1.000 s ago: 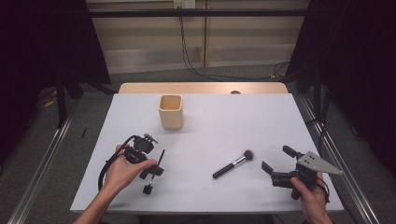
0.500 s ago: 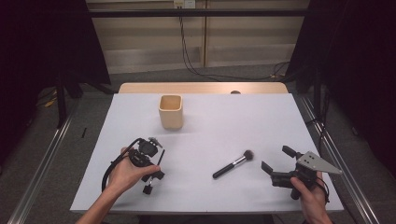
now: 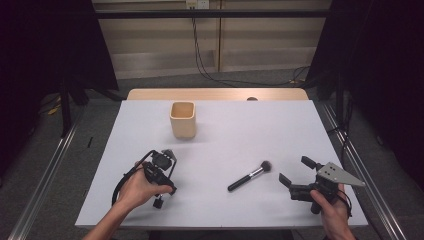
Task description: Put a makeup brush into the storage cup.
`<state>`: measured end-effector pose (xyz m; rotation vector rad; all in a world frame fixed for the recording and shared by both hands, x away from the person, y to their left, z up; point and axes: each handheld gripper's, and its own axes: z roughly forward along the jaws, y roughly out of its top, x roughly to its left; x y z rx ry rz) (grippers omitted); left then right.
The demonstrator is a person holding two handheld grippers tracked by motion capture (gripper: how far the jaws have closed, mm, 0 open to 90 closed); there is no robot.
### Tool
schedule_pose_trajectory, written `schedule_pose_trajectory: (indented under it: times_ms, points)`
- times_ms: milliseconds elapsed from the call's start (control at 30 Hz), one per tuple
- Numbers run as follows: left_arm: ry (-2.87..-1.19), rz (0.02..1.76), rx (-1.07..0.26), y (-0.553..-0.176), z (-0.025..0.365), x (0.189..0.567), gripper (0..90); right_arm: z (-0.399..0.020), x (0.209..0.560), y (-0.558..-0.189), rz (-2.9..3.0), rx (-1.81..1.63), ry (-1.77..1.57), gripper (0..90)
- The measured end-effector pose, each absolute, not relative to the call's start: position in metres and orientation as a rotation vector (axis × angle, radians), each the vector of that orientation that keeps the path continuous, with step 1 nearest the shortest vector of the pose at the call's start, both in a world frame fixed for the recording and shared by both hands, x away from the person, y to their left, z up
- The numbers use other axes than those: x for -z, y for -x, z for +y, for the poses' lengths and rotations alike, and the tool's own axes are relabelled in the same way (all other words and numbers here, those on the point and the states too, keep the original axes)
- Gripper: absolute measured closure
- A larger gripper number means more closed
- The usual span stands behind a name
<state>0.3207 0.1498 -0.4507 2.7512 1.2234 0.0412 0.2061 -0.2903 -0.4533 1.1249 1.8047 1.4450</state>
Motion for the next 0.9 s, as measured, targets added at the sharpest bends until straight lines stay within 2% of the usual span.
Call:
schedule_pose_trajectory:
  times_ms: [200, 333, 700, 900]
  points:
    - [-2.742, 1.307, -0.025, -0.3224, 0.1486, 0.4513, 14.6, -0.2900, 0.4531, -0.2054, 1.809, -1.449, -1.120, 0.0]
    - [-2.733, 1.305, -0.046, -0.3187, 0.1485, 0.4502, 17.9, -0.2897, 0.4529, -0.2050, 1.809, -1.451, -1.117, 0.0]
    - [-2.732, 1.263, -0.035, -0.3166, 0.1562, 0.4441, 55.2, -0.2885, 0.4531, -0.2055, 1.815, -1.449, -1.111, 0.0]
    - [-2.773, 1.230, -0.017, -0.3169, 0.1523, 0.4432, 69.9, -0.2886, 0.4529, -0.2050, 1.817, -1.446, -1.104, 0.0]
